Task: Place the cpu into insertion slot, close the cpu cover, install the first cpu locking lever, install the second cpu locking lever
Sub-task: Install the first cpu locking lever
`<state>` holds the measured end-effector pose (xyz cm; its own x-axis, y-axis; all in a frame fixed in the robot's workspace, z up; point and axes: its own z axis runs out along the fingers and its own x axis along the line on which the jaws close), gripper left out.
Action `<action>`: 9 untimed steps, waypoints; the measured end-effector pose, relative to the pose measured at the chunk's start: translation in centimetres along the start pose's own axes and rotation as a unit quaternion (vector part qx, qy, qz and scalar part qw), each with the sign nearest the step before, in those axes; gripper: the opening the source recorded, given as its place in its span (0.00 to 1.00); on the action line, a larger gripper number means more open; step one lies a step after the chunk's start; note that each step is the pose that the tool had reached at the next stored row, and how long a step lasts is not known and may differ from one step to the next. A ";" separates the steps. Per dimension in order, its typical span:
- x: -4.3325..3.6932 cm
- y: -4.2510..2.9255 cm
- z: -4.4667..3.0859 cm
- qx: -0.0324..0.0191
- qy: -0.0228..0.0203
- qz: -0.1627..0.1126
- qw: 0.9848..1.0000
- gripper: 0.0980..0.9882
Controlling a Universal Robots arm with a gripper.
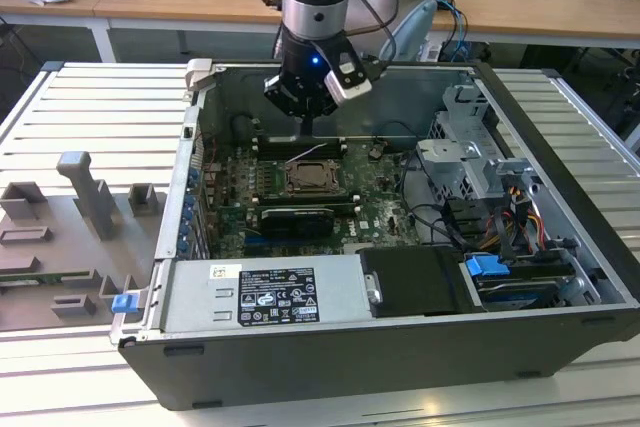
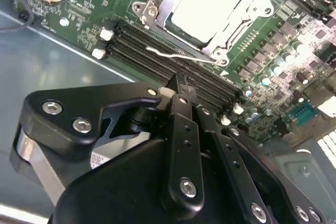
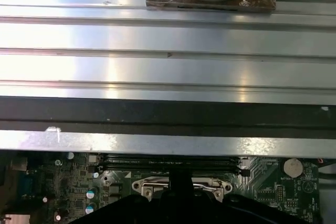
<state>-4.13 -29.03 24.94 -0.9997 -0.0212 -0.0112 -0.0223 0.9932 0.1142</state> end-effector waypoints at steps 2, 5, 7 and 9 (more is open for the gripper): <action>-0.01 -0.08 0.25 0.000 0.000 0.000 1.000 0.01; 0.00 -0.15 0.48 0.000 0.000 0.000 1.000 0.01; -0.01 -0.17 0.56 0.000 0.000 0.000 1.000 0.01; -0.01 -0.18 0.59 0.000 0.000 0.000 1.000 0.01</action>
<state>-4.12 -29.15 24.33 -0.9997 -0.0212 -0.0120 -0.0225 0.9932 0.1140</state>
